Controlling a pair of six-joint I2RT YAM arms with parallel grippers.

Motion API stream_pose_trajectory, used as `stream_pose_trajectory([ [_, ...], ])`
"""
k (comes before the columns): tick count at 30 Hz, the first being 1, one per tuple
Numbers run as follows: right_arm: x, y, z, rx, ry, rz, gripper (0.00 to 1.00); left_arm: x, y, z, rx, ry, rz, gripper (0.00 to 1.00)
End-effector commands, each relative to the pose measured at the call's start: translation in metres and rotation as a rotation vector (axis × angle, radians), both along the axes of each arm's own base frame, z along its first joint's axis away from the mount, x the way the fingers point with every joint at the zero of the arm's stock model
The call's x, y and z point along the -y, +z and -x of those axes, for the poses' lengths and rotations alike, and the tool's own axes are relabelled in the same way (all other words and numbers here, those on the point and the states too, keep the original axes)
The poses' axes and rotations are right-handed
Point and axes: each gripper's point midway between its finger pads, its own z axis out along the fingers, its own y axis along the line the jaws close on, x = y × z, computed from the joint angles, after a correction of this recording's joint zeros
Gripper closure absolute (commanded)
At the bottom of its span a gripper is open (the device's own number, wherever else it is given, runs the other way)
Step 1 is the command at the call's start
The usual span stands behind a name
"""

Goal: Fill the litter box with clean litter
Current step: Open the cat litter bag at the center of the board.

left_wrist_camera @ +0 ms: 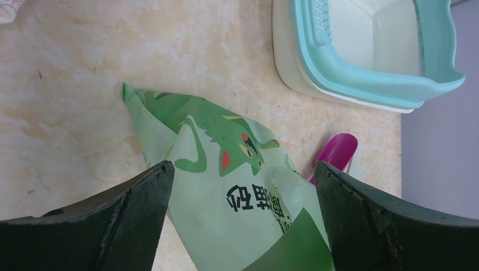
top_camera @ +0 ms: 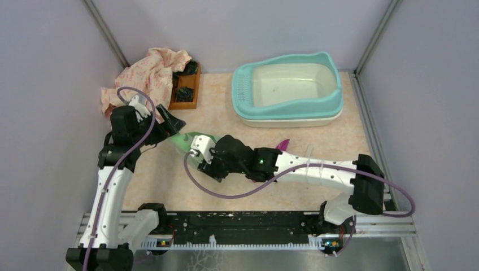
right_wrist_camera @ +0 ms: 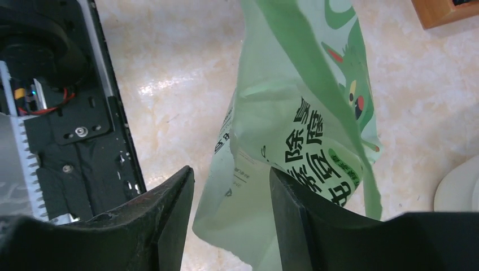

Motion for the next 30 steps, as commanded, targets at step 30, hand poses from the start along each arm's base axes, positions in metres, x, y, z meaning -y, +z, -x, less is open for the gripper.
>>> stream_pose_trajectory([
  [30,0.014,0.045,0.040,-0.056,0.096,-0.103,0.81,-0.004,0.012,-0.015,0.015,0.005,-0.025,0.01],
])
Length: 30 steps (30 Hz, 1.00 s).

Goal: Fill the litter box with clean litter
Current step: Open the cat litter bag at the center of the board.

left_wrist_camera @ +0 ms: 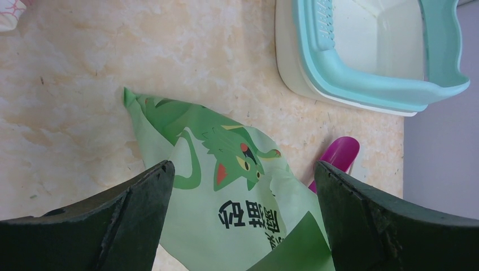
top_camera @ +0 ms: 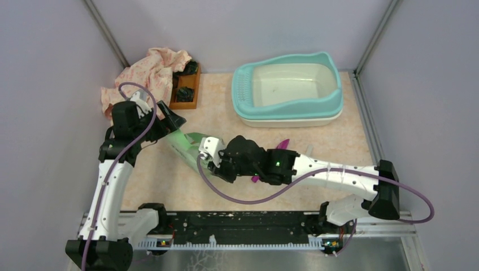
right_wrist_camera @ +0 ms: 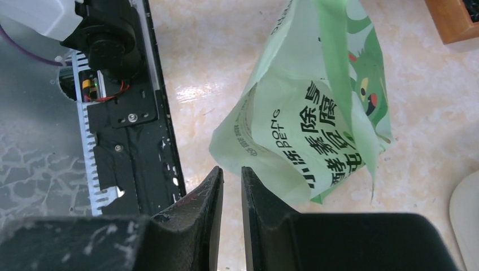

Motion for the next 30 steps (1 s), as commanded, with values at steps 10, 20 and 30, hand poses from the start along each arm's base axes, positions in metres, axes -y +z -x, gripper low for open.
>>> stream_pose_trajectory([
  [10,-0.024,-0.009,-0.002,0.012,-0.008,0.012,0.81,-0.002,0.013,-0.003,0.043,-0.001,-0.009,0.01],
  [20,-0.038,-0.013,-0.021,0.042,-0.058,0.032,0.78,-0.002,0.013,-0.001,0.041,-0.001,-0.013,0.01],
  [30,-0.045,-0.016,-0.037,0.067,-0.101,0.089,0.71,-0.004,0.014,0.000,0.046,0.003,-0.019,0.01],
])
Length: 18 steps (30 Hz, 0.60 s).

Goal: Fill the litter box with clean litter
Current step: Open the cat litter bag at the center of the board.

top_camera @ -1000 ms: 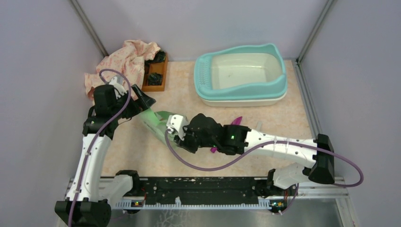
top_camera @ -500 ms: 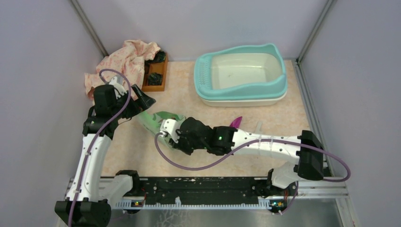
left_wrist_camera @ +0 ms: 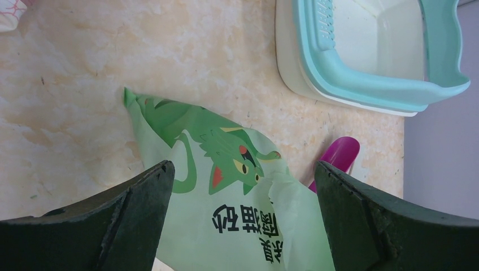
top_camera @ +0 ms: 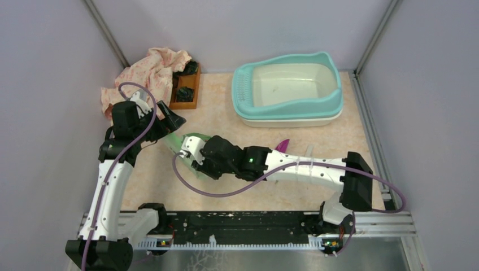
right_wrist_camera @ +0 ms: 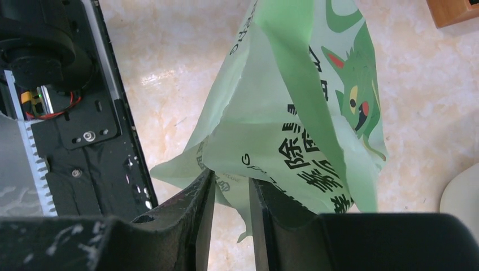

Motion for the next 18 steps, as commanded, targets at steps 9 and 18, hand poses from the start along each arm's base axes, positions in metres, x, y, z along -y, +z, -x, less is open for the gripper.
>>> stream_pose_trajectory([
  [9,0.011,0.045,-0.019,0.028,-0.045,-0.114,0.69,-0.003,0.013,0.000,0.044,0.001,-0.018,0.01],
  [18,0.021,0.051,-0.017,-0.002,-0.035,-0.150,0.68,-0.003,0.014,0.000,0.047,-0.002,-0.014,0.01],
])
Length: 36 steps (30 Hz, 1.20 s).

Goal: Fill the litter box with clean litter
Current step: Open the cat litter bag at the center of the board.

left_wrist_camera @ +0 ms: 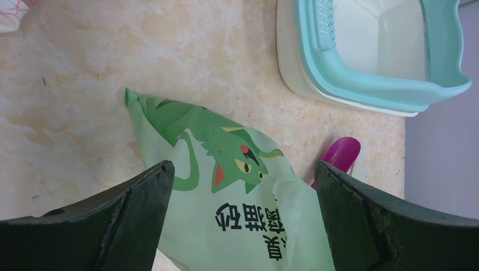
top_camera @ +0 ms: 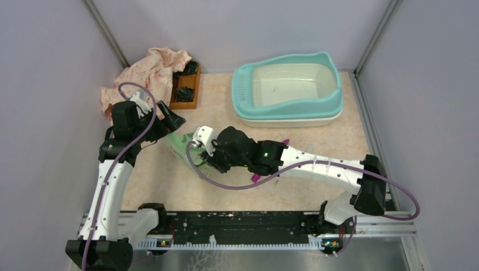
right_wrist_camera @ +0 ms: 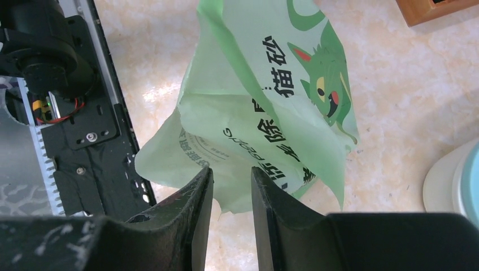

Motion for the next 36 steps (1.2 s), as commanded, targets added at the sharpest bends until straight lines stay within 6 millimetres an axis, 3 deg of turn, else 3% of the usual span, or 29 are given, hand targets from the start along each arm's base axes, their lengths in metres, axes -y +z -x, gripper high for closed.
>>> stream_pose_trajectory([
  [1,-0.004,0.023,0.000,0.003,0.008,-0.083,0.68,-0.002,0.015,0.001,0.048,-0.003,-0.012,0.01],
  [11,-0.006,0.017,0.006,-0.020,0.038,-0.076,0.68,-0.002,0.015,0.001,0.045,0.000,-0.011,0.01],
  [22,-0.008,-0.007,0.010,0.018,-0.005,0.013,0.68,-0.004,0.019,-0.002,0.052,0.007,-0.021,0.01],
  [29,-0.016,-0.022,0.007,0.075,-0.068,0.082,0.68,-0.007,0.022,-0.004,0.055,0.013,-0.030,0.01],
  [36,-0.033,-0.017,0.000,0.105,-0.113,0.076,0.65,-0.009,0.023,-0.006,0.057,0.016,-0.033,0.01],
])
